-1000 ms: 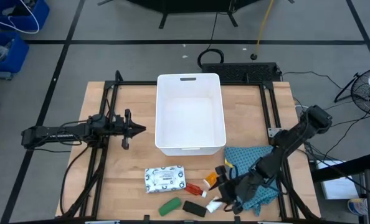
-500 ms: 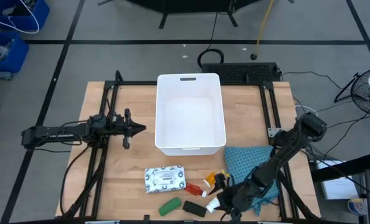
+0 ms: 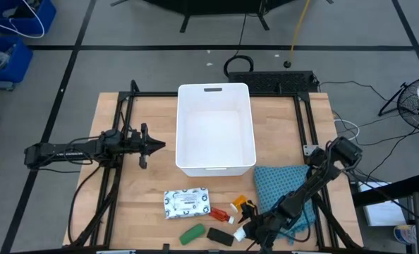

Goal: Pick & place medical supplies in basket/bin
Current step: Put the white medicine bottle into the white bin

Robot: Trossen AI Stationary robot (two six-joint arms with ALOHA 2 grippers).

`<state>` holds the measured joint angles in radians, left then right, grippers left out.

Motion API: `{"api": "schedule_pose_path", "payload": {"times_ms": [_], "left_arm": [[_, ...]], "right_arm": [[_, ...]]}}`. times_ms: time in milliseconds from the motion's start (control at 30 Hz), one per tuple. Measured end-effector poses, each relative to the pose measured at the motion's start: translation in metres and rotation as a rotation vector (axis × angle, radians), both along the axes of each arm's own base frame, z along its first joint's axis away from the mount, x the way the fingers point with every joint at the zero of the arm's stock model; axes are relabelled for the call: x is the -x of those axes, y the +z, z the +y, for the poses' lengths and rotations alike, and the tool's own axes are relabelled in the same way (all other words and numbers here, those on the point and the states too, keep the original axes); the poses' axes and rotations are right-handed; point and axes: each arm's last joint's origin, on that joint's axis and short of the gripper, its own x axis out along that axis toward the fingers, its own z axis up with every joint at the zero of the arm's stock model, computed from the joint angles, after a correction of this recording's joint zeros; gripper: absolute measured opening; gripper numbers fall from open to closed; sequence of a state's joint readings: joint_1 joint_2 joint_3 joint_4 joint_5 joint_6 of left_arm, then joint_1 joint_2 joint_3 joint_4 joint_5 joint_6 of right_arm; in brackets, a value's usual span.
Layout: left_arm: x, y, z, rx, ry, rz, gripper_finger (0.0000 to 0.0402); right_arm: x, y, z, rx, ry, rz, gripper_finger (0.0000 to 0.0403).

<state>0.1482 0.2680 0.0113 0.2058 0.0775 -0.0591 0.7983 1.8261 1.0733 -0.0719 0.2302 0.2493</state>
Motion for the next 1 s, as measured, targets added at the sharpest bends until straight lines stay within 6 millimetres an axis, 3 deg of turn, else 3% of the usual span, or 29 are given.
{"api": "schedule_pose_path", "payload": {"times_ms": [333,567,733,1000], "left_arm": [[0.0,0.0,0.0,0.003,0.001,0.0,0.0037],[0.0,0.0,0.0,0.003,0.001,0.0,0.0037],[0.0,0.0,0.0,0.003,0.001,0.0,0.0037],[0.0,0.0,0.0,0.002,0.001,0.0,0.0037]], "right_arm": [[0.001,-0.019,0.004,0.039,0.043,0.046,0.0264],[0.0,-0.023,0.005,0.037,0.043,0.044,0.021],[-0.004,-0.012,0.004,-0.009,0.025,0.004,0.0166],[-0.007,0.009,-0.002,-0.064,-0.013,-0.038,0.0184]]}}
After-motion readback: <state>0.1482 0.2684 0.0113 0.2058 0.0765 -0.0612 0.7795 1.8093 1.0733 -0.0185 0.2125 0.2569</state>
